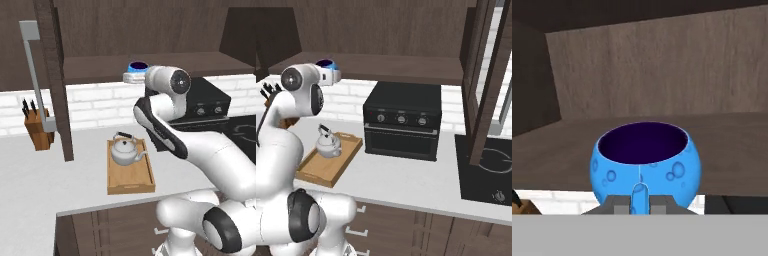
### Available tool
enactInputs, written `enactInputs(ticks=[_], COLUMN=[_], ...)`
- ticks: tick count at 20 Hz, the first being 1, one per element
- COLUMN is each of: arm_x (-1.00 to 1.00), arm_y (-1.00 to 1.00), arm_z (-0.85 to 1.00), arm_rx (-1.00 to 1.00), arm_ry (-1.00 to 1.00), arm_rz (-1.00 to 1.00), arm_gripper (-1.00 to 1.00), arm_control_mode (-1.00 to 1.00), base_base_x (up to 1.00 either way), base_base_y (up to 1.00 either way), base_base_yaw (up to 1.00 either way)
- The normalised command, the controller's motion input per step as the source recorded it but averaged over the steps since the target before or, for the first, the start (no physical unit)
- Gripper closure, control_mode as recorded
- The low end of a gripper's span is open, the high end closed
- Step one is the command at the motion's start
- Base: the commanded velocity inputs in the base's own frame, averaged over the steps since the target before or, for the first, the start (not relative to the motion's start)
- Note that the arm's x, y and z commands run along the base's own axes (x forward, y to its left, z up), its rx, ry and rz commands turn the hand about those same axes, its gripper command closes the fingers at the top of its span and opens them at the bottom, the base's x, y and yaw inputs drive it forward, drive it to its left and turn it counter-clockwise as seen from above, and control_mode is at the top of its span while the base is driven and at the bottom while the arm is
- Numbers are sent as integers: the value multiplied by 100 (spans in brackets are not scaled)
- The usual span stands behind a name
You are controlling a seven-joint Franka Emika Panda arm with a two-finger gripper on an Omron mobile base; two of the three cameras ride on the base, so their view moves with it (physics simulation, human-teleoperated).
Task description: Pick the kettle from the counter and place it on the tray. Then pick the mug from the cabinet and place it on the tray. Then close the cabinet doors.
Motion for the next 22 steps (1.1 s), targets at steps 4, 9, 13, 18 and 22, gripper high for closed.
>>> enactInputs(ticks=[4,9,13,18,22], arm_x=[-67,-65,-58,-52,-34], arm_y=[-23,-26,-10,0,0], arm_z=[-3,-15,-39,-65,-67], arm_rx=[-2,-3,-9,-10,-10], arm_ry=[0,0,2,2,0], arm_rz=[48,49,46,38,25], arm_gripper=[100,100,100,100,100], arm_control_mode=[-100,-100,-100,-100,-100], base_base_x=[0,0,0,0,0], base_base_y=[0,0,0,0,0], base_base_yaw=[0,0,0,0,0])
